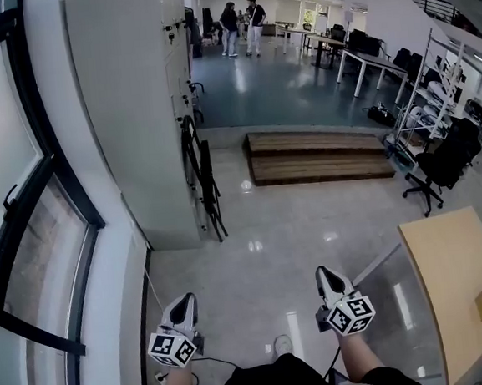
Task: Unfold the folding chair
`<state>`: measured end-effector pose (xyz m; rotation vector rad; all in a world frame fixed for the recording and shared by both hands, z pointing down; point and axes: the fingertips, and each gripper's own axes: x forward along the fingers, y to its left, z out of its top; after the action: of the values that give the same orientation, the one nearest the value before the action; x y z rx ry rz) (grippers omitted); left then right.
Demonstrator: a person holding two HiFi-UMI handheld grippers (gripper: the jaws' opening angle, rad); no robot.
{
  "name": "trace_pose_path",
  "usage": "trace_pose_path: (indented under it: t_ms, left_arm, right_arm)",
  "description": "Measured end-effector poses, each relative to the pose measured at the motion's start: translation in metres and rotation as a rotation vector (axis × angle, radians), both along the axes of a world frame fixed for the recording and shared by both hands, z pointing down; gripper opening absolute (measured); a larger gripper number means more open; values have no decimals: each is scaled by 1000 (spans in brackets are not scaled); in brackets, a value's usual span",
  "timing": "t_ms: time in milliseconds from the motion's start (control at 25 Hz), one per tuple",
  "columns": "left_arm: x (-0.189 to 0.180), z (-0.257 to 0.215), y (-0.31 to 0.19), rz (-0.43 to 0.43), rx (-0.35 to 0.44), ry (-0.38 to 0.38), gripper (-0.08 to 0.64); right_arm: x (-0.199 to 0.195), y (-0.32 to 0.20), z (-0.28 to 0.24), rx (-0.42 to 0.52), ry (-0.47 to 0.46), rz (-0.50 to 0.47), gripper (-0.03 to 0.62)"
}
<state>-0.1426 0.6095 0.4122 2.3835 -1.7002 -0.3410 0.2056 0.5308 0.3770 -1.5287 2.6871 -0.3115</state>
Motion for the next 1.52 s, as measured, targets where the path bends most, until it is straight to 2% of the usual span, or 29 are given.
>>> trace_pose_path:
  t_ms: [200, 480, 840, 1240, 1520]
  left_arm:
    - [11, -2, -41, -3, 13, -9, 0]
    - [67, -23, -135, -1, 63, -33, 0]
    - [124, -45, -242, -35, 105, -41, 0]
    - [138, -23, -342, 26, 67, -47, -1]
    - [93, -19, -452, 48, 78, -1, -1]
  right_arm:
    - [25, -40, 0, 11, -30, 36, 5]
    - [76, -126, -2, 66, -19, 30, 5]
    - [116, -218, -7, 87, -24, 7, 5]
    - [115, -298, 26, 24, 2, 29, 5]
    - [64, -392, 17, 37, 33, 44, 5]
